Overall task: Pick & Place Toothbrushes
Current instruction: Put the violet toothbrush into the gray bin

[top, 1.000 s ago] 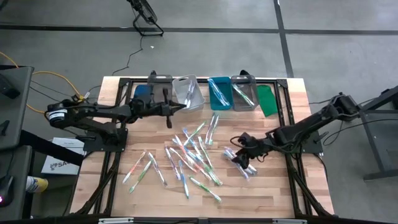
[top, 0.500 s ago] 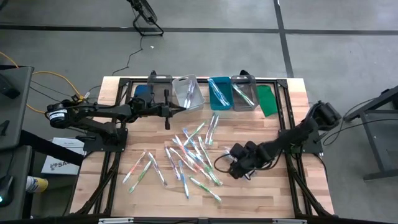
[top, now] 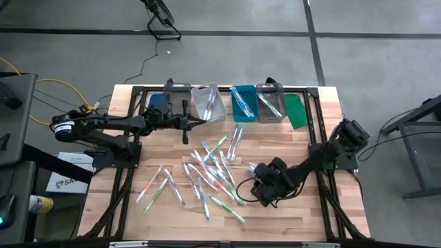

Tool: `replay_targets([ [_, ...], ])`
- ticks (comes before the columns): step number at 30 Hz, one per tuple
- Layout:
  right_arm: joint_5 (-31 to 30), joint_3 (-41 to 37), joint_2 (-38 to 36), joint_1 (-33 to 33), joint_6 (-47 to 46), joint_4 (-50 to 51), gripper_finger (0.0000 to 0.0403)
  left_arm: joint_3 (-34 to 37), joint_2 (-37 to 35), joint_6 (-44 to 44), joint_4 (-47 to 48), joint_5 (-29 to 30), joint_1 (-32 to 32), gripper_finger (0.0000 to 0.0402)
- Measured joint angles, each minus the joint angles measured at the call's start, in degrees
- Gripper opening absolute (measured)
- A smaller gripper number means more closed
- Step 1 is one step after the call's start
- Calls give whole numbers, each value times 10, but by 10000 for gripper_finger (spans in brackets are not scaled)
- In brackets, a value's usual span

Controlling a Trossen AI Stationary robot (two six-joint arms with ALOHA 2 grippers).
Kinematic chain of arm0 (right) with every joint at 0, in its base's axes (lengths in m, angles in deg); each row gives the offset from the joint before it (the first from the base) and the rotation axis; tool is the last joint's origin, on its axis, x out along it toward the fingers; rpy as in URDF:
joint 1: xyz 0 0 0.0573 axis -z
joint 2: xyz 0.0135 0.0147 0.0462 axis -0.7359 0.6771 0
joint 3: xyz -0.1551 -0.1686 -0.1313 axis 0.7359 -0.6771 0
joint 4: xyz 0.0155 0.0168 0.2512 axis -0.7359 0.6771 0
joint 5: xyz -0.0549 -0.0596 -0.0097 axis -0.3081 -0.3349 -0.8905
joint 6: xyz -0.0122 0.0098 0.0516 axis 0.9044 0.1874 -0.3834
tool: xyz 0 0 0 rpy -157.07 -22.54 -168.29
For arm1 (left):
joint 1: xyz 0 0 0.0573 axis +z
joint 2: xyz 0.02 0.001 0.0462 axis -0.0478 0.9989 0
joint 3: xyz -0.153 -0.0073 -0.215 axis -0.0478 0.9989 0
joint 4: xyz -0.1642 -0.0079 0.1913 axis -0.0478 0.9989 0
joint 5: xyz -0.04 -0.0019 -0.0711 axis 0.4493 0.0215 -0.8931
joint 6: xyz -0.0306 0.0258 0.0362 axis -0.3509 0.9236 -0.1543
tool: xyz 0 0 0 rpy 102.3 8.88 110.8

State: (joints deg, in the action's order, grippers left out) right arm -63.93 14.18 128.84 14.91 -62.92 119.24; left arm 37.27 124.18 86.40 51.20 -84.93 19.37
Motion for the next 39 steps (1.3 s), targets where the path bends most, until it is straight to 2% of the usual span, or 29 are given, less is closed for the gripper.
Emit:
replay_targets([
  [3, -21, 0, 0, -4, 0, 8, 245, 0, 0, 0, 0, 0, 0, 1],
  [8, -15, 0, 0, -5, 0, 17, 235, 0, 0, 0, 0, -1, 0, 1],
  [17, 7, -1, 11, -8, 19, -2, 171, 0, 0, -5, -1, -1, 0, 1],
  [25, 25, -1, 46, -8, 28, -21, 132, 0, 0, -5, 3, -1, 0, 1],
  [39, 38, 7, 38, -8, 35, -17, 40, 0, 0, -9, 8, -1, 0, 1],
])
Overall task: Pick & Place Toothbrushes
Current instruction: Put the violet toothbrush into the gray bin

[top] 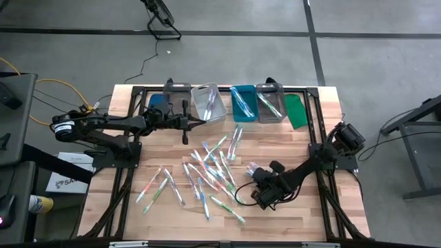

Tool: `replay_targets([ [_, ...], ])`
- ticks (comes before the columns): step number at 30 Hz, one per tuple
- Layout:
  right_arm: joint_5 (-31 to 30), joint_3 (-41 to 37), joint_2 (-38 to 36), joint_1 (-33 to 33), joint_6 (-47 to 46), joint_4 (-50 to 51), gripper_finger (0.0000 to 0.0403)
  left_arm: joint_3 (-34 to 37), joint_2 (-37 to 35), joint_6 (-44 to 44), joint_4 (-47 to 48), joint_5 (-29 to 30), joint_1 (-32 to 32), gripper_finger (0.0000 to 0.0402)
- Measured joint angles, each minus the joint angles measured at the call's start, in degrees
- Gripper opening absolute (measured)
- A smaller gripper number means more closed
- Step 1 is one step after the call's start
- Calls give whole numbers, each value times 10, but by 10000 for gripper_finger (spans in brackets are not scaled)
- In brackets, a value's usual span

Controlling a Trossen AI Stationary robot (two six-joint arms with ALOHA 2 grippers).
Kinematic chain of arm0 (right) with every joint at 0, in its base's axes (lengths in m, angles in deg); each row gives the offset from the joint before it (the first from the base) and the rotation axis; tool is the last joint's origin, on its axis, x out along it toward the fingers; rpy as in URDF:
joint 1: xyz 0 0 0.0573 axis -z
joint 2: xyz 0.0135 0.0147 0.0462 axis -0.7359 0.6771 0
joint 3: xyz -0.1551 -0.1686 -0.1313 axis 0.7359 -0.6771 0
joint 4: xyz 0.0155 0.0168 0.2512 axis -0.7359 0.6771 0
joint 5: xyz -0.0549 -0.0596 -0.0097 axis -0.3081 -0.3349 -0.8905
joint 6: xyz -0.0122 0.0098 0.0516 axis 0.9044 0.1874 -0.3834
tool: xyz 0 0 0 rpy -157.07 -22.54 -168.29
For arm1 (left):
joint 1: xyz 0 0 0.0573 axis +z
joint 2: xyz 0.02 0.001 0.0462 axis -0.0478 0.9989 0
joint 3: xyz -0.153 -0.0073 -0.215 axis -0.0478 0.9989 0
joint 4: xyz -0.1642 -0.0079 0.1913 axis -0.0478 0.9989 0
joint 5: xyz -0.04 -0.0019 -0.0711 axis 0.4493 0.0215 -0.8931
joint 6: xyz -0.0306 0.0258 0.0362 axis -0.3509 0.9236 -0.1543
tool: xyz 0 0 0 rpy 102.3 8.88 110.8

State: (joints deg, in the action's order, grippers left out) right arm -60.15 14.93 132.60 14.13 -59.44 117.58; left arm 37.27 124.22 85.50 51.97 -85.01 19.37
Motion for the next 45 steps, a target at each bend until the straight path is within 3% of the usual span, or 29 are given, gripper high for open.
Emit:
replay_targets([
  [6, 8, 7, -1, 0, 11, 1, 28, 0, 0, -4, 4, -8, 0, 1],
  [34, 23, 7, -5, 0, -4, -1, 49, 0, 0, -5, 8, -25, 0, 1],
  [45, -5, 7, -64, 1, -7, 27, 49, 0, 0, -5, 8, -25, 0, 1],
])
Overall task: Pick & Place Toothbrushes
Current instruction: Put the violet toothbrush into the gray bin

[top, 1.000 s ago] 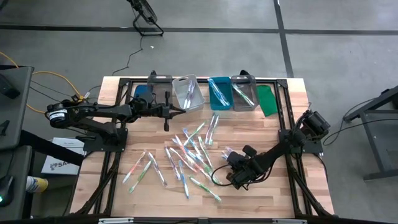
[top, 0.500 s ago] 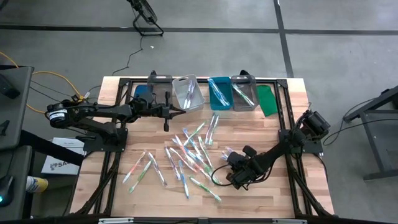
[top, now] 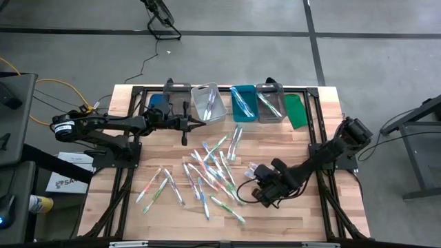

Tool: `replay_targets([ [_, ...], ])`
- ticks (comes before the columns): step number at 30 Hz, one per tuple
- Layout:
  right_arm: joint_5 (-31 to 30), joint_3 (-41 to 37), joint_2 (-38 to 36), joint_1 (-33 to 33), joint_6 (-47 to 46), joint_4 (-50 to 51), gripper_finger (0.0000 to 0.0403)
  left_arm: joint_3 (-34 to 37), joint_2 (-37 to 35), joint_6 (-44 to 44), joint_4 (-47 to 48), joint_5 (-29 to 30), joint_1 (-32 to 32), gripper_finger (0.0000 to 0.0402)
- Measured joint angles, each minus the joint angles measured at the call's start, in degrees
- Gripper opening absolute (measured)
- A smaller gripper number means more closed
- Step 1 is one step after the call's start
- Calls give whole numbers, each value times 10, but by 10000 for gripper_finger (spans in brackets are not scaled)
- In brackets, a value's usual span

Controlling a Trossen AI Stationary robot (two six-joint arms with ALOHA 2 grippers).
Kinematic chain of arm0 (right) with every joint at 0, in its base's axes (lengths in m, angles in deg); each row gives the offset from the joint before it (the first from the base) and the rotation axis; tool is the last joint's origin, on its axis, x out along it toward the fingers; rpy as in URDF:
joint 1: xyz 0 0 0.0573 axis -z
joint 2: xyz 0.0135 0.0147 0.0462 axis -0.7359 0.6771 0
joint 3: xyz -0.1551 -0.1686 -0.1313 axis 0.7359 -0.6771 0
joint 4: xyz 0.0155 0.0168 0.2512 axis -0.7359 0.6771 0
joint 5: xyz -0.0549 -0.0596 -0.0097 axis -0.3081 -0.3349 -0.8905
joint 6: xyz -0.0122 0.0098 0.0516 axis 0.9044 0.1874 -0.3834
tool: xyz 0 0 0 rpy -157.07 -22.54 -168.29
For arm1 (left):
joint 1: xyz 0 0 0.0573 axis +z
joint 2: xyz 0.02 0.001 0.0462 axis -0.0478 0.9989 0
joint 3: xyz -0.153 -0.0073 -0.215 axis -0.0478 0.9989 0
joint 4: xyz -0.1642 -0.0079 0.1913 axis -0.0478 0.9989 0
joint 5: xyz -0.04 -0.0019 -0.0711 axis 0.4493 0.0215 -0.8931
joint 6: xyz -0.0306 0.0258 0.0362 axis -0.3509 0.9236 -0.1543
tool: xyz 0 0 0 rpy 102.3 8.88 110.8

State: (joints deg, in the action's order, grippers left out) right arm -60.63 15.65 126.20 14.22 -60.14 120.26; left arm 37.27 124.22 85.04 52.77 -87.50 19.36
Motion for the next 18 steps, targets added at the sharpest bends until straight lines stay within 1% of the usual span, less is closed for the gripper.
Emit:
replay_targets([
  [4, -6, 0, -12, 9, 0, 2, 49, 0, 0, -2, 0, 0, 0, 1],
  [9, -69, 1, -14, 27, 10, -14, 49, 0, 0, -2, 0, 0, 0, 1],
  [14, -106, 1, -14, 60, 58, -45, 49, 0, 0, -2, 0, 0, 0, 1],
  [18, -113, 1, -14, 101, 120, -100, 42, 0, 0, -4, 0, 0, 0, 1],
])
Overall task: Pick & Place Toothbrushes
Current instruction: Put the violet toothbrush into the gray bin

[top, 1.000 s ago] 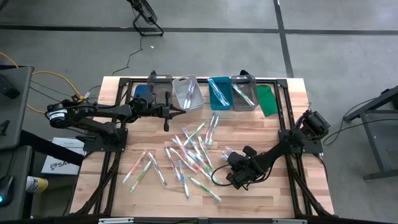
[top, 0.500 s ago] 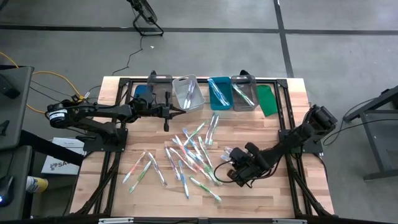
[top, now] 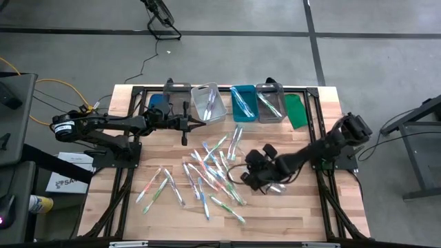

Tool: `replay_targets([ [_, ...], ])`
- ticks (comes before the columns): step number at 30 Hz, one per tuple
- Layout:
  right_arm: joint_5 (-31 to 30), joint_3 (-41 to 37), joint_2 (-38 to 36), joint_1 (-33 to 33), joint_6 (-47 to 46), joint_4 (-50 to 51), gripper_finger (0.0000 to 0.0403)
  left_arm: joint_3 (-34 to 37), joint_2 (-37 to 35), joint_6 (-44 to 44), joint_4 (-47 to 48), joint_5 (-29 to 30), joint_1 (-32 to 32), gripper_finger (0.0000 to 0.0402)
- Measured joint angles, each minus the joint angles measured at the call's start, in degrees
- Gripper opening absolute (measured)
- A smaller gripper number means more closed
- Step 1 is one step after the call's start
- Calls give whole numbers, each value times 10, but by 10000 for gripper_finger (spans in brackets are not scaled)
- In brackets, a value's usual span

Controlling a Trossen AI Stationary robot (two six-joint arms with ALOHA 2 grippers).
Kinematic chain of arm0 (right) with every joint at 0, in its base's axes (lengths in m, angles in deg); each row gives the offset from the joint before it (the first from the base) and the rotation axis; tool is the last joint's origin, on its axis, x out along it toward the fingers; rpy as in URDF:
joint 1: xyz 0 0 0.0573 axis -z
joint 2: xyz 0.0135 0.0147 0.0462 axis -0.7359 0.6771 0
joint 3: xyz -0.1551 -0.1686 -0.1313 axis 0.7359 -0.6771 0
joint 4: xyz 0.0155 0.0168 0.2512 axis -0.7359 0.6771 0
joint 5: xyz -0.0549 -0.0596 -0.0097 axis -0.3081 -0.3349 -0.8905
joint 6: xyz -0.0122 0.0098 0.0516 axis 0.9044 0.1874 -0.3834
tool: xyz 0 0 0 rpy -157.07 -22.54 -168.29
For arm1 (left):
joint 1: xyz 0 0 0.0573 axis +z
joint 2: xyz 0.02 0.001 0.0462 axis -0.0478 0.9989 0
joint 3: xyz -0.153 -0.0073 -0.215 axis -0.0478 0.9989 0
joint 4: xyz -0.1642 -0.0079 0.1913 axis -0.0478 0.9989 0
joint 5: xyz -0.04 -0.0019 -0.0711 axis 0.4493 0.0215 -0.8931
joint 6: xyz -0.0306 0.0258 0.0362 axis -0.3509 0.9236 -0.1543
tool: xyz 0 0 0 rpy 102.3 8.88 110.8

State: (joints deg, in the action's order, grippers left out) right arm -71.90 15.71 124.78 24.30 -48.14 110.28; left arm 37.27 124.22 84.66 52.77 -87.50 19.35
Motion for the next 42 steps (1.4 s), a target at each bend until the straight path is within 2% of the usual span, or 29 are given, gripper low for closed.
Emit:
replay_targets([
  [5, 0, 0, 0, 56, 129, -122, 28, 0, 0, -6, 0, 0, 0, 1],
  [10, 2, 0, 0, 110, 286, -277, 31, 0, 0, -11, 0, 0, 0, 1],
  [16, 13, 0, 0, 165, 432, -428, 32, 0, 0, -35, 0, 0, 0, 1],
  [23, 98, 0, 0, 221, 520, -556, 33, 0, 0, -69, 0, 0, 0, 1],
  [32, 230, -1, 0, 268, 557, -617, 31, 0, 0, -86, -17, 6, -38, 4],
  [36, 276, -1, 0, 277, 573, -632, 31, 0, 0, -110, -38, 45, -59, 42],
  [40, 305, -1, 0, 277, 591, -639, 30, 0, 0, -135, -41, 91, -65, 119],
  [42, 312, -1, 0, 277, 592, -643, 30, 0, 0, -149, -55, 95, -65, 160],
])
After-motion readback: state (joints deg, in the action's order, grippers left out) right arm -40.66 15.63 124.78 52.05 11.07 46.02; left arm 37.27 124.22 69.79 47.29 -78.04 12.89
